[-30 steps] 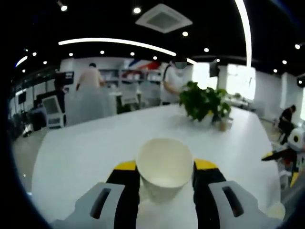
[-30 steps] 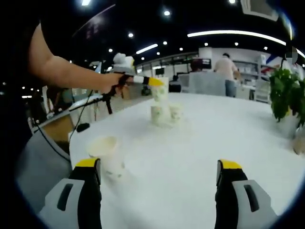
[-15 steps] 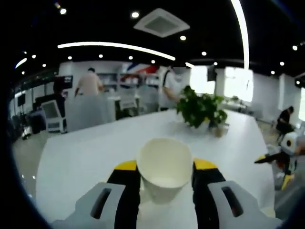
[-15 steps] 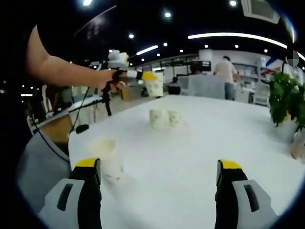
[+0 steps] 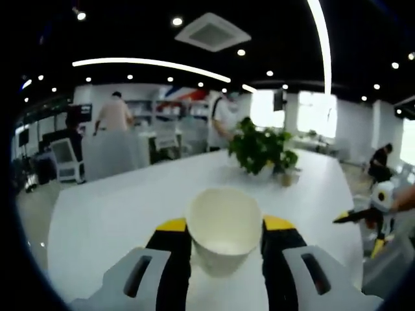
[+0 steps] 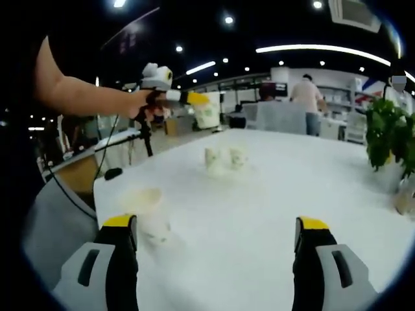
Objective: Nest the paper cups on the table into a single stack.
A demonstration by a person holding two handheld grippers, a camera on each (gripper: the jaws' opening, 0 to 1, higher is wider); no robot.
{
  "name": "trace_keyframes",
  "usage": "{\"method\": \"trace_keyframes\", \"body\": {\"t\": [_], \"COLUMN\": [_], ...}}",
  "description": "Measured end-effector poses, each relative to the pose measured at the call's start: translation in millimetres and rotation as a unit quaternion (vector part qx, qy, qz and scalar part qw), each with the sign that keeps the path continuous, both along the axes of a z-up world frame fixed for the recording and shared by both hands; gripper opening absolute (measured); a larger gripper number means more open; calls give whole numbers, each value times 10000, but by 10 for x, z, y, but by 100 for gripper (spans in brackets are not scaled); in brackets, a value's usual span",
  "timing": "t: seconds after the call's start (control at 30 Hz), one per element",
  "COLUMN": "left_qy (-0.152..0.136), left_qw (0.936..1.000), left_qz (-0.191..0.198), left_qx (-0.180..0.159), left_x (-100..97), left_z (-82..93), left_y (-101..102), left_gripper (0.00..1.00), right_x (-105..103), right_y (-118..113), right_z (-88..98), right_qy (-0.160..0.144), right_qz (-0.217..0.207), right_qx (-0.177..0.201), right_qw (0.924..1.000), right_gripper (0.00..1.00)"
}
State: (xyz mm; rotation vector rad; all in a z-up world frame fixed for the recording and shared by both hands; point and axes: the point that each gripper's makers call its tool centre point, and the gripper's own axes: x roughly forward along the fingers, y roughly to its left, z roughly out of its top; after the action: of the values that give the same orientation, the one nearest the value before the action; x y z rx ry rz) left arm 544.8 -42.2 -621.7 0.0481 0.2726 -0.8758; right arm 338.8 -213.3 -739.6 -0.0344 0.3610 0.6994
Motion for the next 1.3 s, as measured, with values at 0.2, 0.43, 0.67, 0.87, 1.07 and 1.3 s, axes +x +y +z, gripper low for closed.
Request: {"method": "trace_keyframes", "body": {"t": [0.2, 0.43, 0.67, 0.87, 1.07, 1.3], "left_qy": [21, 41, 52, 44, 54, 32], "left_qw": [10000, 9998, 9995, 9993, 9987, 9983], "left_qz": [-82, -182, -273, -350, -440, -550], "left_qx": [-31, -79, -154, -144, -248, -206], "left_x": [-132, -245, -419, -558, -698, -848], "left_z": [15, 6, 41, 51, 114, 101], "left_y": [-24, -90, -149, -168, -252, -322], "left_gripper": [40, 40, 40, 40, 40, 39], "right_x": [-19, -55, -87, -121, -141, -146], "right_y": [-44, -31, -29, -52, -86, -129], "right_z": [3, 15, 18, 15, 45, 62], "right_qy": [-11, -27, -19, -8, -33, -54], "right_qz": [-27, -25, -60, -104, -138, -191], "right_qx": [-27, -21, -52, -49, -66, -91], "right_qw": [10000, 10000, 10000, 9999, 9999, 9998], "right_gripper": [100, 100, 100, 100, 100, 100]}}
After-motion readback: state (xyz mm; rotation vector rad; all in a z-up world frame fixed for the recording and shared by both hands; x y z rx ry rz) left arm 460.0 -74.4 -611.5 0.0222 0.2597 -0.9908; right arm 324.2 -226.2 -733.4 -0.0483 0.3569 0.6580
